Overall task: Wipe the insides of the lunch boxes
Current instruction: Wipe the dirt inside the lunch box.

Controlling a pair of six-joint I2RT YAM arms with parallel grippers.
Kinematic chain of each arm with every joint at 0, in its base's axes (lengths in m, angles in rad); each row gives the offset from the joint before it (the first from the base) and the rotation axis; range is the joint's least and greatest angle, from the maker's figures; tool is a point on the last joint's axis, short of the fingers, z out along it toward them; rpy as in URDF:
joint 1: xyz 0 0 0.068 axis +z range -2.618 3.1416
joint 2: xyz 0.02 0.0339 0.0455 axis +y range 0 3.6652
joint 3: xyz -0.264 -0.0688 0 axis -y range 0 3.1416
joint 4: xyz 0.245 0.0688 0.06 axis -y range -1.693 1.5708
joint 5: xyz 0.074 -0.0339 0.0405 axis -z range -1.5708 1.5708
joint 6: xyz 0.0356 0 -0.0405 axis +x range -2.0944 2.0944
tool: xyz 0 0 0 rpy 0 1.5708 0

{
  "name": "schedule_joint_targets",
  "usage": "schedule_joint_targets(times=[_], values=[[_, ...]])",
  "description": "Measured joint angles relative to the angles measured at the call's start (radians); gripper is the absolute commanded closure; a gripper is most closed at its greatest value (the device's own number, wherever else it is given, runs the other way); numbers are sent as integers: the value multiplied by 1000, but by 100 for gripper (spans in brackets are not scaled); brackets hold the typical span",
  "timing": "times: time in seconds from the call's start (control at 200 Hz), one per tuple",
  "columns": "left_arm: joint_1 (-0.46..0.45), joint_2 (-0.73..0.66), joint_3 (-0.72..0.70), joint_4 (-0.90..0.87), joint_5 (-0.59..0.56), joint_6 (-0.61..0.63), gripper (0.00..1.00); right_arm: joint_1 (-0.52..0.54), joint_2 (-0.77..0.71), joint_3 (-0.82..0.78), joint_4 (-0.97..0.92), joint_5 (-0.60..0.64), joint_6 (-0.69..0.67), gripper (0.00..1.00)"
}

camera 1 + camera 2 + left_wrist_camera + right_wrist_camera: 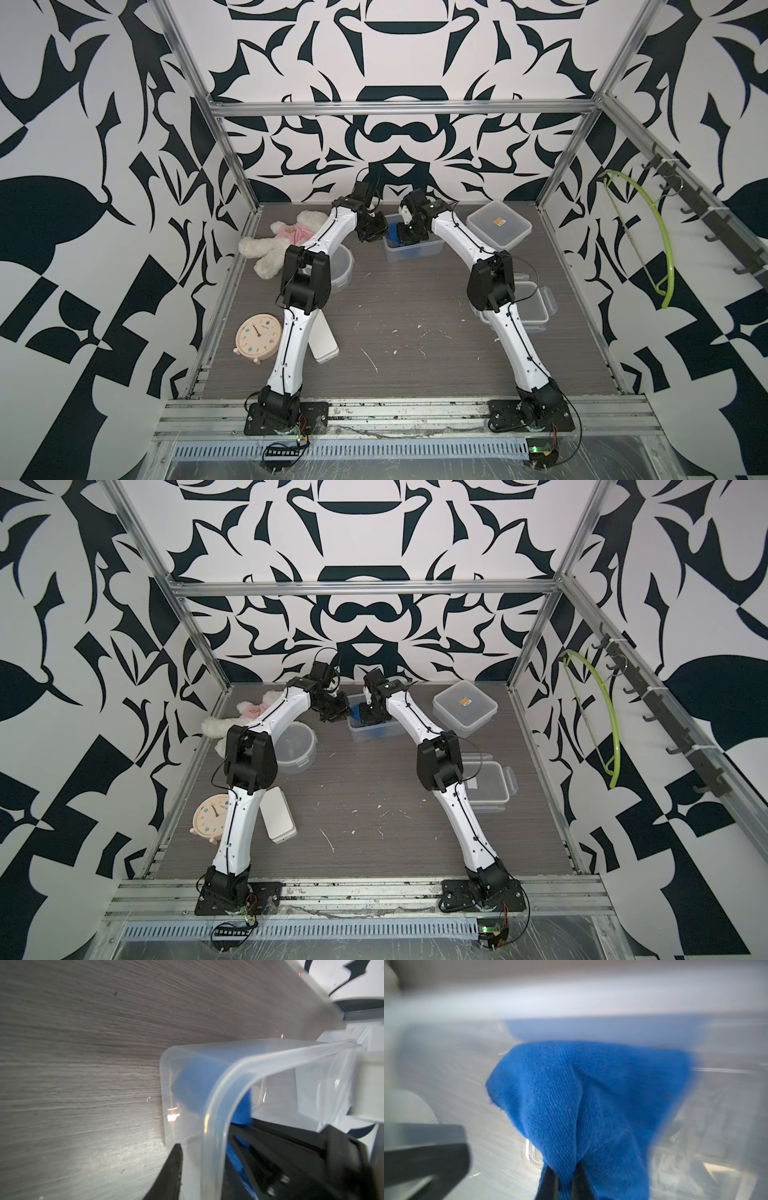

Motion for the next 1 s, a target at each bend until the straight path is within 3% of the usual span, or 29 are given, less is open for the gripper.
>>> schedule_joint_targets(times=[0.285, 0.525, 0.82, 1.0], values=[[-33, -15, -21, -87, -32, 41, 93, 58, -204, -314, 101, -8, 25, 100], [-70, -124, -165, -98, -126, 51, 99, 83, -290, -404, 101, -6, 26, 100], [-114, -140, -124, -253, -326, 68, 100, 107, -365, -538, 211, -6, 70, 100], [-127, -140, -126, -275, -361, 69, 100, 112, -412, -622, 280, 79, 90, 100]])
